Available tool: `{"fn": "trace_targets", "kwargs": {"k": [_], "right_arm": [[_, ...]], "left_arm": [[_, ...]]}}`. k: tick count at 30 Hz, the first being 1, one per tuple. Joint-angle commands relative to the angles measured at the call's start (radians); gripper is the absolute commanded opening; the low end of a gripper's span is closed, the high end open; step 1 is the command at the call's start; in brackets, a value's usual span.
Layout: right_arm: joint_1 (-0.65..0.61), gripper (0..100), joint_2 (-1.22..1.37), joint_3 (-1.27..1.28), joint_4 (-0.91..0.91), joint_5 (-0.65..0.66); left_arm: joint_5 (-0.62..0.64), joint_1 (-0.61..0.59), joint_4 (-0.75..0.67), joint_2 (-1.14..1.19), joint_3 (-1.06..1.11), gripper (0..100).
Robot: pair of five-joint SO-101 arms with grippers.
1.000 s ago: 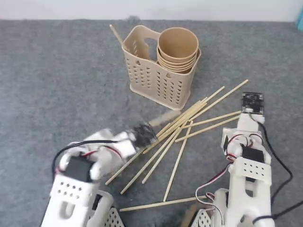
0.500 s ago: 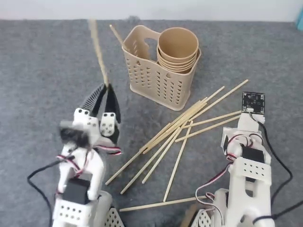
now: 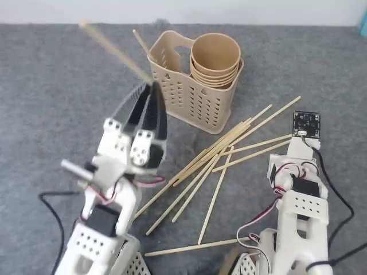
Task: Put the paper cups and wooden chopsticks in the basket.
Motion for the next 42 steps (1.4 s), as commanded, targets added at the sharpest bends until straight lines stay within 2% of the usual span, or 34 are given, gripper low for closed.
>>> {"fn": "trace_targets", "kwargs": {"k": [1,8,12,17,22,25,29,33,37,39,42], "right_arm": [[-0.022,12.3,0.002,-0.006,-0.022,-0.009],[-0.022,12.3,0.002,-0.006,-0.022,0.032],[-0.024,12.3,0.002,-0.005,-0.041,0.037],[-0.024,12.3,0.002,-0.005,-0.047,0.037],[-0.025,12.3,0.002,-0.005,-0.048,0.038],[-0.025,12.3,0.002,-0.005,-0.05,0.038],[-0.025,12.3,0.002,-0.005,-0.05,0.038],[-0.025,12.3,0.002,-0.005,-0.05,0.038],[-0.025,12.3,0.002,-0.005,-0.05,0.038],[-0.025,12.3,0.002,-0.005,-0.05,0.038],[-0.025,12.3,0.002,-0.005,-0.05,0.038]], "left_arm": [[0.0,0.008,-0.026,0.236,-0.22,1],[0.0,-0.041,-0.026,0.684,-0.562,1],[0.003,-0.109,-0.043,0.902,-0.697,1],[0.006,-0.17,-0.199,1.1,-0.714,2],[0.009,-0.184,-0.203,1.172,-0.7,12],[0.009,-0.184,-0.203,1.146,-0.673,14],[0.009,-0.184,-0.201,1.045,-0.619,10],[0.003,-0.184,-0.201,0.868,-0.509,3],[0.003,-0.184,-0.187,0.623,-0.34,2],[0.003,-0.183,-0.1,0.479,-0.262,2],[0.003,-0.178,0.181,0.261,-0.197,2]]}}
